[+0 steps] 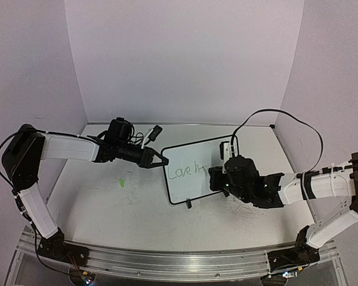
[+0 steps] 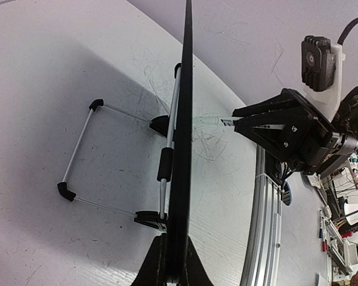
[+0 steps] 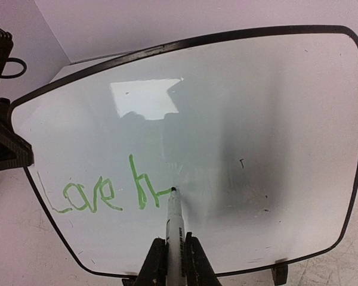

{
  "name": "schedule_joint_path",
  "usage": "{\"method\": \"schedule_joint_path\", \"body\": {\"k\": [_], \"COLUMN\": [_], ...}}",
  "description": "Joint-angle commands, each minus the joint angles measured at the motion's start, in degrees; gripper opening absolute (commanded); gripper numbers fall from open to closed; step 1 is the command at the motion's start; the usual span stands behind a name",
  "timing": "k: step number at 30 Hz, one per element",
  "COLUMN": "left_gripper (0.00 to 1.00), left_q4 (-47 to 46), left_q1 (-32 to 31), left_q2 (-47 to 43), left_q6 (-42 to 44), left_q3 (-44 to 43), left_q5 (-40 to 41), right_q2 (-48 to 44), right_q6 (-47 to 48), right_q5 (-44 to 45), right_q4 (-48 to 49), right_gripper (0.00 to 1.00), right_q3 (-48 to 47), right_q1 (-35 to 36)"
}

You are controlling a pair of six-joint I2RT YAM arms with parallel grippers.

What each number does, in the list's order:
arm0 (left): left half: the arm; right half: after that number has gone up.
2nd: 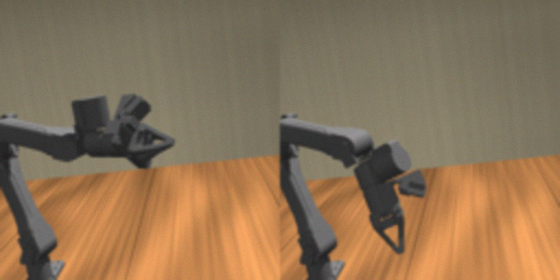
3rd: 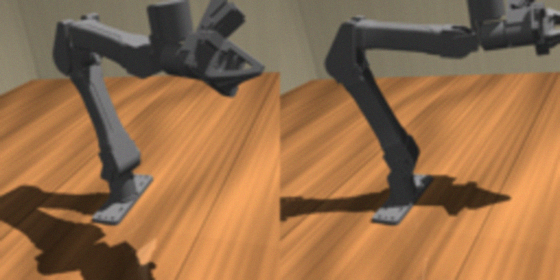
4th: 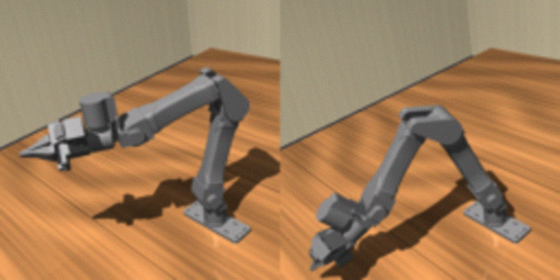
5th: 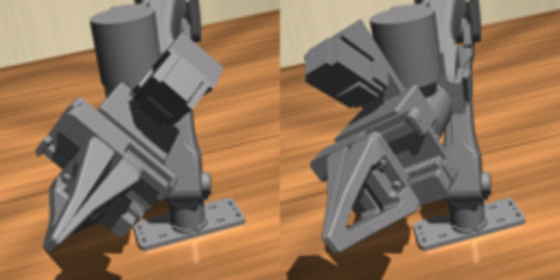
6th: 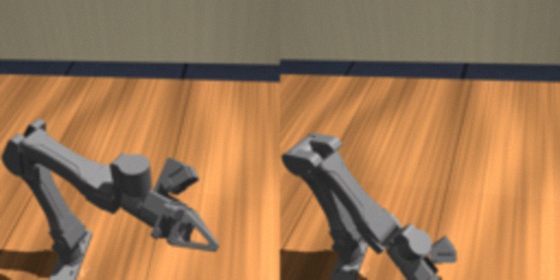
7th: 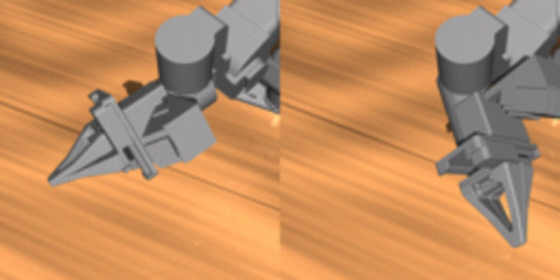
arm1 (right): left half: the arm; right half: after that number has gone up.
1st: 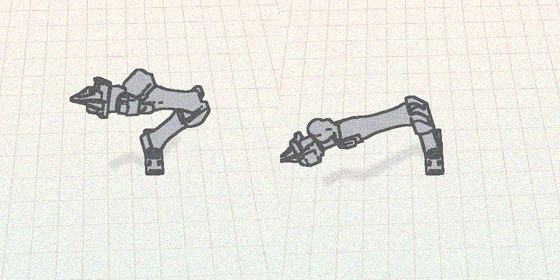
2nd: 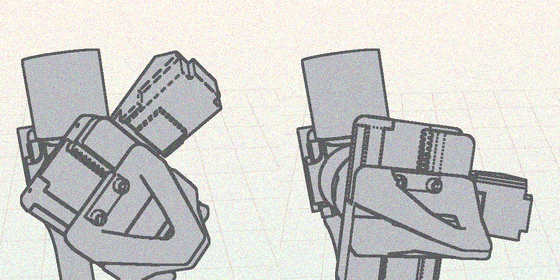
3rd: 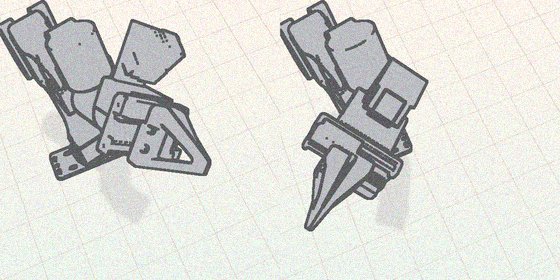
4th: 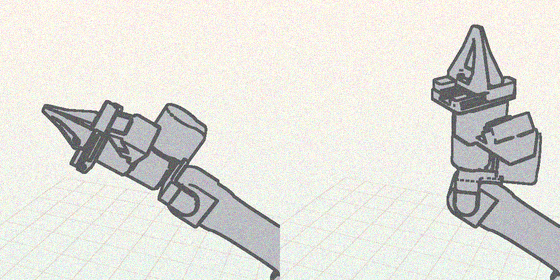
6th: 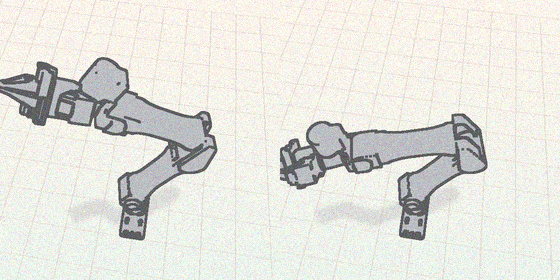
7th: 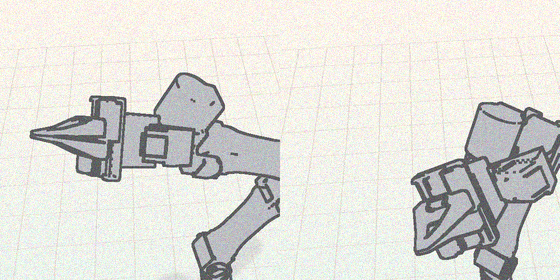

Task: Write a sentence on the whiteboard

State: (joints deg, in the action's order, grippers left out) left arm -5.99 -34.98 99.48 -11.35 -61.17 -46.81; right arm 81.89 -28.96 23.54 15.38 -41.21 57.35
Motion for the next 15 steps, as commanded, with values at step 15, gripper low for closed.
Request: {"method": "schedule_joint_path", "body": {"k": [15], "left_gripper": [0.00], "left_q4": [2.0], "left_q1": [-0.2], "left_q2": [-1.7], "left_q6": [0.0], "left_q3": [-2.0], "left_q5": [-1.6], "right_q2": [-0.1], "right_q6": [2.0], "right_q5": [-2.0], "right_q4": [3.2], "right_gripper": [0.00], "right_q3": [-1.1], "right_q1": [-1.3]}}
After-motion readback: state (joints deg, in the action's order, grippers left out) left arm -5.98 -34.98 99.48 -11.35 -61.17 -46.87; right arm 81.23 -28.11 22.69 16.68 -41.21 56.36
